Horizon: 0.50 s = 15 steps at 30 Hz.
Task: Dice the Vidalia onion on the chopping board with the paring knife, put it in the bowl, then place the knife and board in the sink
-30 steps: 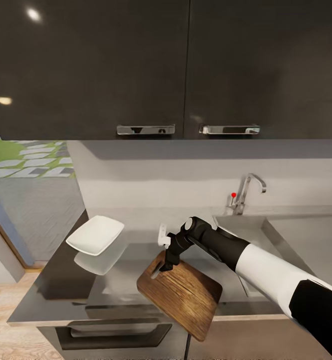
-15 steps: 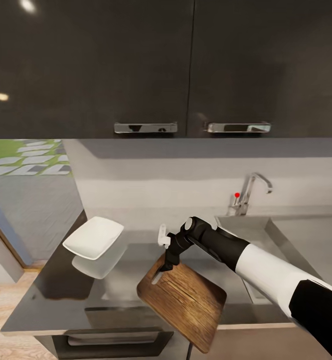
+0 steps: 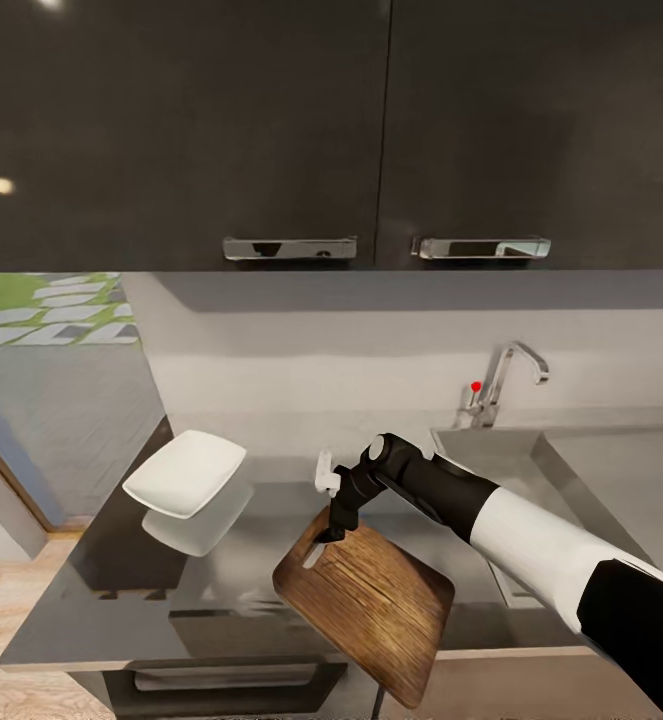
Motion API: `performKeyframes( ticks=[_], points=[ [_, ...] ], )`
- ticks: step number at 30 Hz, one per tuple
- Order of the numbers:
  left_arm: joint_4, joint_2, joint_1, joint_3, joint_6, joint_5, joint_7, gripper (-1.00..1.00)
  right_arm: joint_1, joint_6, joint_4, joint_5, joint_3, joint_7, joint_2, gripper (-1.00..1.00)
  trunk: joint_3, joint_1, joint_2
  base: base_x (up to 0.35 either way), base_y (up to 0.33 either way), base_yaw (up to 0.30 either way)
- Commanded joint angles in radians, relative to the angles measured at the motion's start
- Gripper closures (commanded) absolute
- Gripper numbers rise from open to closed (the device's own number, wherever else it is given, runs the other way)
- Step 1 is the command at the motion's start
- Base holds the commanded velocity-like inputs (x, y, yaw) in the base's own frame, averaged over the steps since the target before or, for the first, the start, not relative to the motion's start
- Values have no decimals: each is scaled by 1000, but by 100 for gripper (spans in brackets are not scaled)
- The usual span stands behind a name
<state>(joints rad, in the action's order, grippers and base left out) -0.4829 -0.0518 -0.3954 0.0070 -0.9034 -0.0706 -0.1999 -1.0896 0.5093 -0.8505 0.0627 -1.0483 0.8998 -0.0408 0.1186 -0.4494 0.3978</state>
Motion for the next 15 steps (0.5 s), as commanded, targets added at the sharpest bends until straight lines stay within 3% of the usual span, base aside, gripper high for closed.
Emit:
performKeyframes(
  ticks=[1, 15],
  points=[
    [-2, 0, 0, 1, 0, -7, -7, -100, -1, 3, -2, 6, -1, 4, -1, -100, 3, -1, 2, 0, 0, 0],
    [2, 0, 0, 1, 0, -8, -6, -100, -1, 3, -2, 6, -2, 4, -1, -100, 22, -1, 2, 17, 0, 0]
  ],
)
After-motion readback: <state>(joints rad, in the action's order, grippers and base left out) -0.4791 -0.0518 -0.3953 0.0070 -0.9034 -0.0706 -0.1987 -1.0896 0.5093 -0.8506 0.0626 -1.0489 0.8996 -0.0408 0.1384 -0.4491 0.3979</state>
